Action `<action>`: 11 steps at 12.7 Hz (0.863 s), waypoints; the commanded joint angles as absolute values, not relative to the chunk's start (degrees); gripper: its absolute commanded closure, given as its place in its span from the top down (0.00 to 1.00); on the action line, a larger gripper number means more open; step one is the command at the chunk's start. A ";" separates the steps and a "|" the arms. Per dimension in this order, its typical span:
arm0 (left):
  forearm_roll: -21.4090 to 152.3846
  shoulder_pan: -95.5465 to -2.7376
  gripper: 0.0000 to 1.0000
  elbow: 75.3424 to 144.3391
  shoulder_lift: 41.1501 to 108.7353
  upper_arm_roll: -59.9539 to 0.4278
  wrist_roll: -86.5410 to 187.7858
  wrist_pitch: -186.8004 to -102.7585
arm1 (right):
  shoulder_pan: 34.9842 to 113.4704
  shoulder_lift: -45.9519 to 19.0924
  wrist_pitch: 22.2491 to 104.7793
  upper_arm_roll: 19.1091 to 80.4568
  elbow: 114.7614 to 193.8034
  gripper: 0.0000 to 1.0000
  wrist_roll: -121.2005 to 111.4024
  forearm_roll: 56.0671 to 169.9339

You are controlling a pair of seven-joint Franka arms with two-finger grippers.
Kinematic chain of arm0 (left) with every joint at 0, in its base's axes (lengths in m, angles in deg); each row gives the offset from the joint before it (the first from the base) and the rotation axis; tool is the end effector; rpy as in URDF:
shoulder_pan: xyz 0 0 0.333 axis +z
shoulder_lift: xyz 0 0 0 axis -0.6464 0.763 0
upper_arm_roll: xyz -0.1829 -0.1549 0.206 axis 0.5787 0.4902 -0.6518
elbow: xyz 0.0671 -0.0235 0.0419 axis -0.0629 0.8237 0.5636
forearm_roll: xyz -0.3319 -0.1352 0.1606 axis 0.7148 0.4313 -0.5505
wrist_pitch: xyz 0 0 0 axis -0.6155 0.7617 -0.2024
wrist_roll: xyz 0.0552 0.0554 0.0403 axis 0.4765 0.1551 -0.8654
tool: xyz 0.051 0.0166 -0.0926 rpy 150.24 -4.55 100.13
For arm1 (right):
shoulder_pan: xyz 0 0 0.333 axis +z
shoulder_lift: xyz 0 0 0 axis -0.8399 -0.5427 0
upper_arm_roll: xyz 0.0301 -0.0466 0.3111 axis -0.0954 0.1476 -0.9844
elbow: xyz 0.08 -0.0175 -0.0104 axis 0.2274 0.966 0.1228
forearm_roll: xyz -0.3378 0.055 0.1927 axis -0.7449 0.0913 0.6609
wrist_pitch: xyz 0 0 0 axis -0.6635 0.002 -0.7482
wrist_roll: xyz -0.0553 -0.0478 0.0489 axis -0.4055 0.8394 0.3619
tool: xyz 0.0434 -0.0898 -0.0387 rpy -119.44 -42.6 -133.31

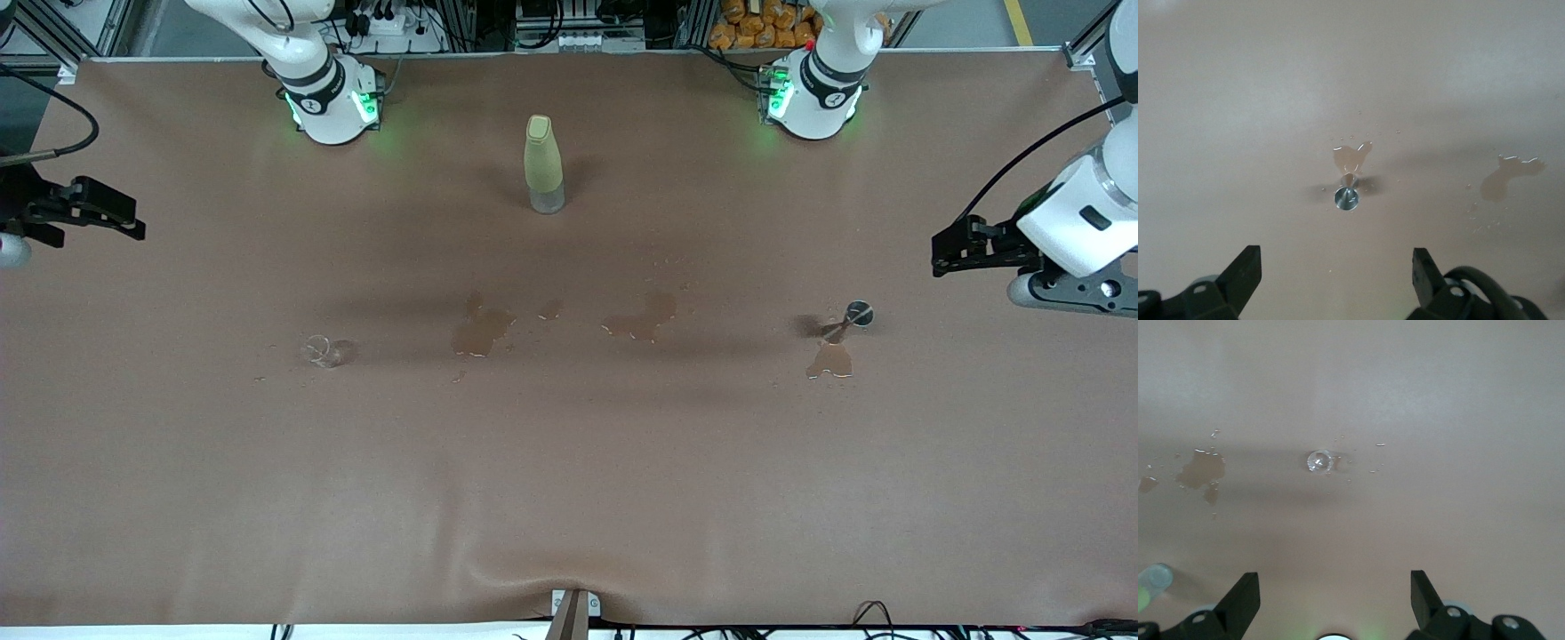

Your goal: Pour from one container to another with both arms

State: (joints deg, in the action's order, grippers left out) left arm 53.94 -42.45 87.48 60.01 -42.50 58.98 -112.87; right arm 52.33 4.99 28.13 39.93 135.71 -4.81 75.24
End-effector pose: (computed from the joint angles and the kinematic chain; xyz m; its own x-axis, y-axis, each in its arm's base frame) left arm 0.5987 -0.0694 0.6142 0.9855 -0.1619 -0.0502 -0.1633 -0.9863 -0.0250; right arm 0.5639 -0.0079 0.6393 0.9924 0.0801 -0.0932 0.0804 -0.9968 -0.0008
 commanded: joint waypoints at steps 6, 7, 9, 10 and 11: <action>58.25 -51.43 1.00 93.54 56.00 -54.07 61.38 -112.69 | 57.92 4.85 28.67 46.97 134.80 1.00 -4.57 74.40; 58.25 -51.60 1.00 93.45 56.00 -54.07 61.29 -112.69 | 57.92 4.85 28.67 46.97 134.80 1.00 -4.83 74.40; 58.25 -51.78 1.00 93.19 56.00 -54.07 60.94 -112.69 | 56.26 4.85 28.67 46.27 134.80 1.00 -4.92 74.83; 58.25 -51.87 1.00 93.10 56.09 -54.07 60.77 -112.69 | 54.68 4.85 28.67 44.44 134.80 1.00 -5.01 74.75; 58.25 -51.87 1.00 93.10 56.18 -54.07 60.59 -112.69 | 53.62 4.85 28.58 43.12 134.71 1.00 -5.10 74.75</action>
